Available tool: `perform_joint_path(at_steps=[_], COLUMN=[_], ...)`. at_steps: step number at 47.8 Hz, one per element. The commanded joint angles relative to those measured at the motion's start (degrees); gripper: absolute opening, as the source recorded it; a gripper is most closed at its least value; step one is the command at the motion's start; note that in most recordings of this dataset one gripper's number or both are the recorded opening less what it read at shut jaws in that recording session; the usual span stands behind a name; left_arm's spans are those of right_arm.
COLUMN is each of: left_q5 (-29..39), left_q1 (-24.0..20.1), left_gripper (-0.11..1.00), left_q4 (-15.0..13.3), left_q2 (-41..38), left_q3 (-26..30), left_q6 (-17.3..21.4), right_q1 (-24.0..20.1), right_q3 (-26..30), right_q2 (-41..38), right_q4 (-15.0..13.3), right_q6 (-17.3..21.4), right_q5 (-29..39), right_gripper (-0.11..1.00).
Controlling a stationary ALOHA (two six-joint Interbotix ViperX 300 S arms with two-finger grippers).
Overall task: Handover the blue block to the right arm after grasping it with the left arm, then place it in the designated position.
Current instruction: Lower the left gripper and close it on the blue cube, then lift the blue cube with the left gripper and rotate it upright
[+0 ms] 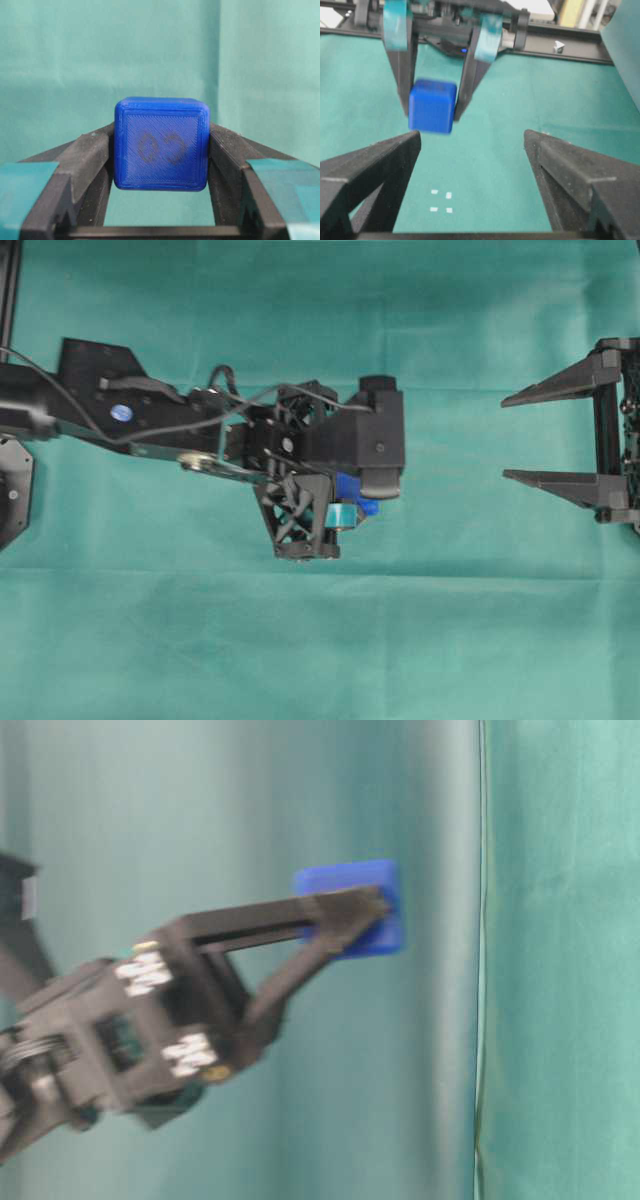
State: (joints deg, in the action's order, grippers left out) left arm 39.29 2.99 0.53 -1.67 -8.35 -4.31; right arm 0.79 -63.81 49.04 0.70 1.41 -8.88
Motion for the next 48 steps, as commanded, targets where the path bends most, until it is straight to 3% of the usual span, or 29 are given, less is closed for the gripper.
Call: perform_joint_path(at_steps=[1,15,48], left_q5=[0.0,0.4,0.1], left_q1=[0.3,0.3,0.2], left_gripper=[0.47,0.47,0.47], left_q4=[0.3,0.5,0.5], left_q2=[3.4,8.2,8.4], left_q3=[1.8,3.3,3.4], left_q6=[0.1,1.2,1.3], right_q1=[0.1,0.1,0.1], right_q3=[1.6,1.8,1.8], right_q2=[-0.3,-0.3,-0.3], right_q4=[0.0,0.0,0.0], right_q6=[0.1,0.1,0.2], right_q5=[-0.3,-0.3,-0.4], right_gripper=[0.94,0.94,0.94])
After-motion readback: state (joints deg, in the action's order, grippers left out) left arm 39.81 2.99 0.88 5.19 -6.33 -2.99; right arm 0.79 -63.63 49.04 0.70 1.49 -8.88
